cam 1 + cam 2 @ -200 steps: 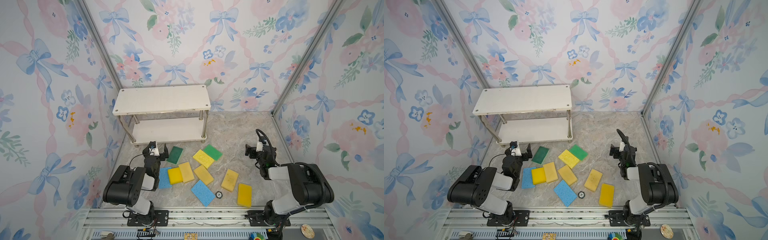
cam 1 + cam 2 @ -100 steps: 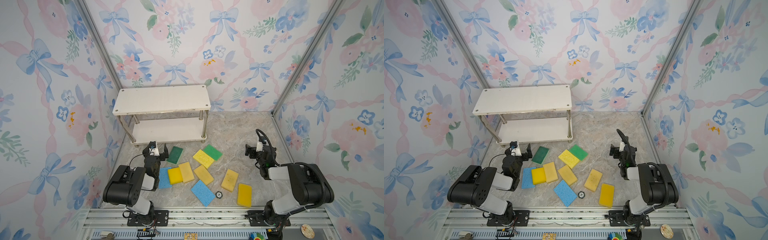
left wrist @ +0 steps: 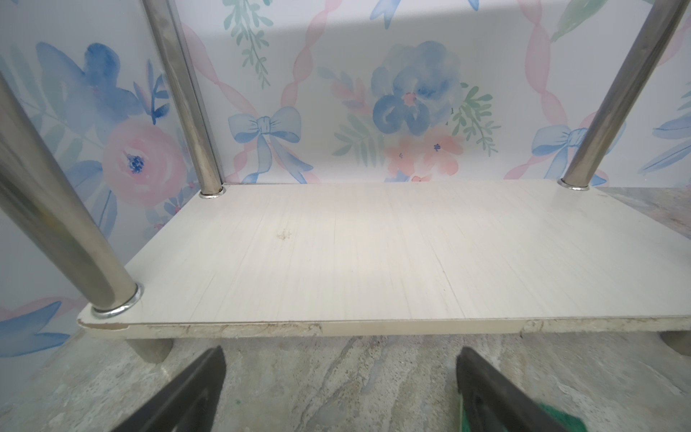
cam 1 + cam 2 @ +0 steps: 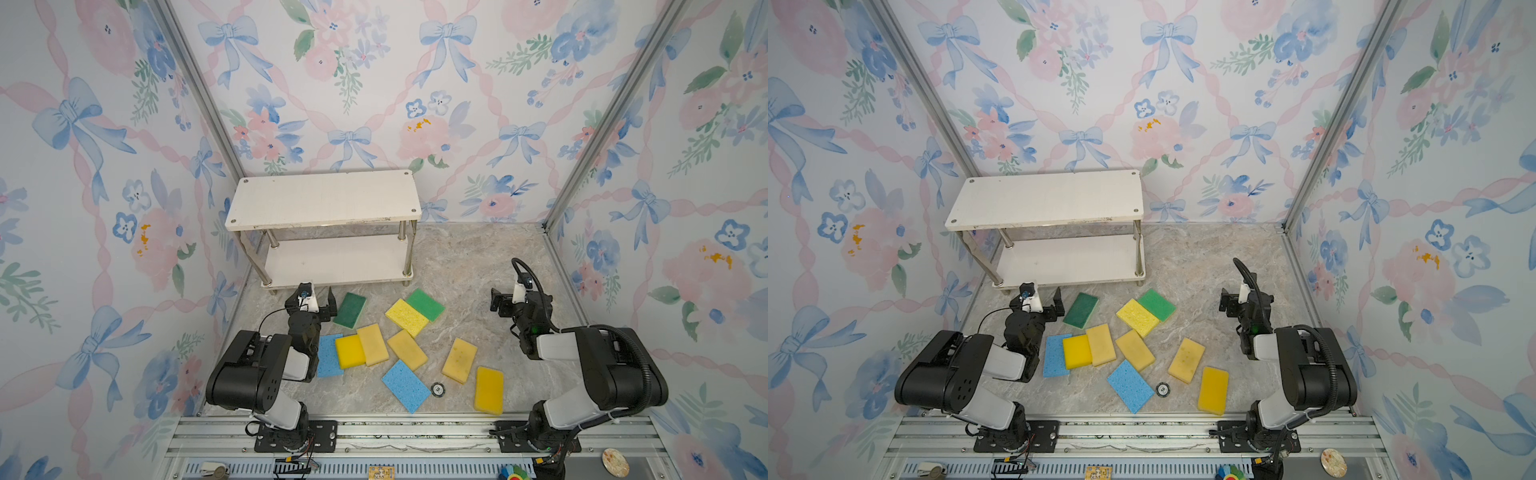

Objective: Place and organize the cleaning sponges onto the shelf

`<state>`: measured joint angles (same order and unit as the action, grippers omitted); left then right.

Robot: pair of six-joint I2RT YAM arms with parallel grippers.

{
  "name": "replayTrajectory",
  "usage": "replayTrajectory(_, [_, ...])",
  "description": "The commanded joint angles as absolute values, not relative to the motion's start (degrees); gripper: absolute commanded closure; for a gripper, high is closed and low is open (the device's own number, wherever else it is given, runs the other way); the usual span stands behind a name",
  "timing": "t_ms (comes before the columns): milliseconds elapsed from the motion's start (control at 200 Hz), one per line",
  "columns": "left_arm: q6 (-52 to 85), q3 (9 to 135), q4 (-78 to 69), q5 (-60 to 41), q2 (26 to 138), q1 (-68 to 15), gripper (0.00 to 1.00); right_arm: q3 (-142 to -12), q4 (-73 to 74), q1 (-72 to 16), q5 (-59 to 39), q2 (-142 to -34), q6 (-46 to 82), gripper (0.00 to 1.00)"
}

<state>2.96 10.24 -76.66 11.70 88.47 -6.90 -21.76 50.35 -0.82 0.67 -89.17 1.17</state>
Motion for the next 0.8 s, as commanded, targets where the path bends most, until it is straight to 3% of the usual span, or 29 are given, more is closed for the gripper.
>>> replayTrajectory(0, [2.3, 10.6, -77.7, 12.2, 89.0, -7.0, 0.02, -22.6, 51.8, -0.9, 0.2, -88.7, 0.4, 0.03])
replayTrajectory(585, [5.0, 11.9, -74.1, 18.2, 86.6, -6.5, 0.02, -22.6, 52.0, -1.1, 2.2, -88.0, 0.9, 0.03])
replayTrajectory(730, [6.8, 13.5, -65.2, 21.3, 79.0, -5.9, 0.02, -30.7, 30.5, -1.8, 9.8, -79.0, 2.6, 0.03])
replayTrajectory(795, [8.2, 13.0, -62.3, 24.4, 74.5, -6.2, 0.02, -36.7, 19.0, -0.8, 11.3, -75.4, 9.1, 0.03])
